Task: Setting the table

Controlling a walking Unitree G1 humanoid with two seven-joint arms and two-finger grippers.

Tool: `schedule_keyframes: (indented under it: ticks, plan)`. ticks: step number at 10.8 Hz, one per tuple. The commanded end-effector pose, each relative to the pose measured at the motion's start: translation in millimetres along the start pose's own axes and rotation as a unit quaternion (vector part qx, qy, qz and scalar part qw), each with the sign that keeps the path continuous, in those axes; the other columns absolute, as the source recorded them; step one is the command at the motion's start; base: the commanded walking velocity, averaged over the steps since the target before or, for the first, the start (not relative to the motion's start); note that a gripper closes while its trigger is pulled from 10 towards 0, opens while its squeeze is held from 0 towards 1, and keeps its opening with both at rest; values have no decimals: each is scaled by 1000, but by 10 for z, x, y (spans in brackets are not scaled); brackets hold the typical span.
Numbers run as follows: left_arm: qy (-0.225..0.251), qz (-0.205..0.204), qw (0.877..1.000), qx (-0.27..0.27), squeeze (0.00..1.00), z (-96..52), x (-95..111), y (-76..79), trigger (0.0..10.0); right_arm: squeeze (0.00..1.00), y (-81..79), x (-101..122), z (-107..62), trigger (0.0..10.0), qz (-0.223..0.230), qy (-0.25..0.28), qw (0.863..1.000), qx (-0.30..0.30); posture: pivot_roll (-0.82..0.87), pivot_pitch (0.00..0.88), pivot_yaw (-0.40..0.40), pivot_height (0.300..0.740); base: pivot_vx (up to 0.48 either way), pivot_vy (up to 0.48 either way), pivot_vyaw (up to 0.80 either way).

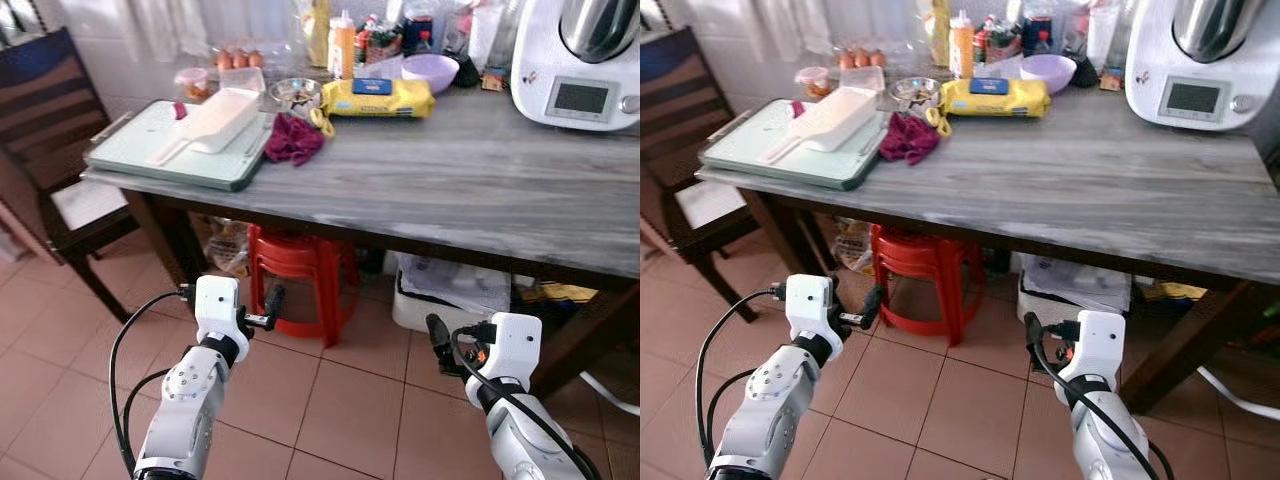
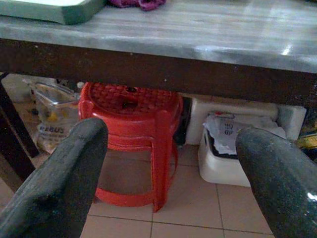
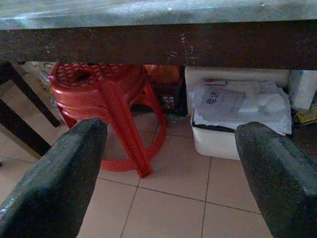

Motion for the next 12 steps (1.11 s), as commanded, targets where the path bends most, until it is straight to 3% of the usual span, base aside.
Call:
schedule_keyframes:
  ticks: [1, 3, 5, 12]
  plan:
    - [-3, 5, 1000, 3, 0, 5, 6, -9, 10000, 0, -17, 14, -15, 10000, 3, 3, 1000, 2, -129, 53, 69, 740, 0, 0, -788]
    - [-5, 9, 1000, -1, 0, -10, 6, -6, 10000, 0, -21, 3, -19, 10000, 7, 2, 1000, 1, -125, 58, 71, 740, 0, 0, -756]
    - [-7, 9, 1000, 2, 0, -21, -1, -14, 10000, 0, -21, -5, -20, 10000, 9, 1, 1000, 0, -124, 60, 71, 740, 0, 0, 0]
    - [-11, 8, 1000, 0, 0, -26, -16, 2, 10000, 0, -13, -8, -19, 10000, 10, -2, 1000, -2, -125, 63, 69, 740, -259, 0, 0]
Point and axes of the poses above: a point about 5 cm out from each wrist's last joint towards the gripper, its own z axis pointing out of the wrist towards the gripper, its own x axis along the axis of the wrist's last joint, y = z × x, the point moved 1 cm from there along z, pointing out of the wrist towards the gripper
